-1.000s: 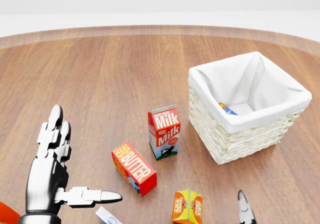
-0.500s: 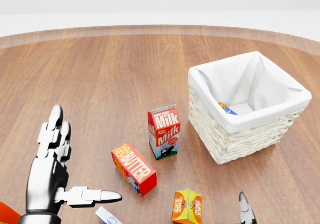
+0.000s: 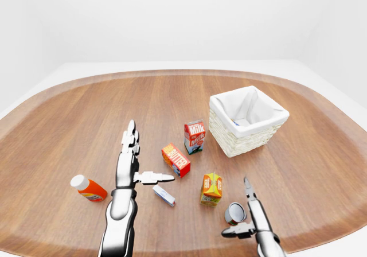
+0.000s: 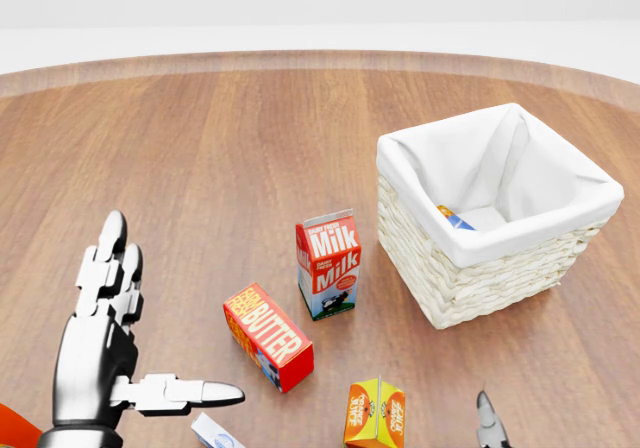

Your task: Pick up the alphabet soup and the tomato sauce, and put them in the basket.

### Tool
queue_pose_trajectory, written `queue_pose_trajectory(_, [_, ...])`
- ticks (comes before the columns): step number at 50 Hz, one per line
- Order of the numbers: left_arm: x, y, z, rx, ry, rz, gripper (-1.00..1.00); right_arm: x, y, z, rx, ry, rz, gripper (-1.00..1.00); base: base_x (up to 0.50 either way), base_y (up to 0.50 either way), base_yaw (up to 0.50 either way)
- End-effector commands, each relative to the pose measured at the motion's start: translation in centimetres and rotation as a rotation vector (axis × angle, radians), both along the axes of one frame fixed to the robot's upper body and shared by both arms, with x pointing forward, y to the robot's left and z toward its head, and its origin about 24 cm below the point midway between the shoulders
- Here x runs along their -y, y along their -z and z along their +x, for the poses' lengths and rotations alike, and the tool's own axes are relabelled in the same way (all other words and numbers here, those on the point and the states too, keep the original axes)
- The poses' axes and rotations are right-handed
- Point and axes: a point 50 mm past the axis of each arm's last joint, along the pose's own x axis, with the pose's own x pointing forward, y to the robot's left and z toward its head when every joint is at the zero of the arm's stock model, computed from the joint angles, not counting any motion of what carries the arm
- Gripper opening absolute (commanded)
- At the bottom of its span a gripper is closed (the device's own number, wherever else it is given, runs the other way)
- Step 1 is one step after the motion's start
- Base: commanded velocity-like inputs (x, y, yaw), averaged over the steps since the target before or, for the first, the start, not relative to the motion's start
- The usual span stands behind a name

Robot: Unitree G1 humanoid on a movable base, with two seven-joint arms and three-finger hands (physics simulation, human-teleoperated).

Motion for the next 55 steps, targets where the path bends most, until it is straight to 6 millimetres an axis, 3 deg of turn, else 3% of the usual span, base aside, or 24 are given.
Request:
queue_pose_trajectory(1, [-0.2,-0.3,0.0,0.012,-0.013,-0.007,1.00,0.1,0.6,0.0,-0.025,0.007,-0.004,1.00,0.00,0.00,0.00])
queue_pose_trajectory(32, [-0.2,-0.1,0.0,0.003,-0.013,-0.007,1.00,-0.1,2.0,0.1,-0.080,-0.002,-0.007,1.00,0.00,0.00,0.00])
queue_pose_trajectory(33, [-0.2,-0.1,0.0,0.003,-0.014,-0.007,1.00,-0.1,2.0,0.1,-0.079,-0.006,-0.009,0.64,0.00,0.00,0.00])
queue_pose_trajectory(35, [-0.2,-0.1,0.0,0.003,-0.014,-0.007,1.00,-0.3,1.8,0.0,-0.075,-0.012,-0.007,-1.00,0.00,0.00,0.00])
queue_pose_trajectory(45, [-0.2,0.1,0.1,-0.004,-0.014,-0.007,1.00,-0.5,0.9,0.1,-0.036,-0.023,-0.005,-1.00,0.00,0.00,0.00])
queue_pose_trajectory(55, [-0.2,0.1,0.1,-0.005,-0.014,-0.007,1.00,-1.1,-1.5,-0.1,0.059,-0.055,-0.013,-1.00,0.00,0.00,0.00])
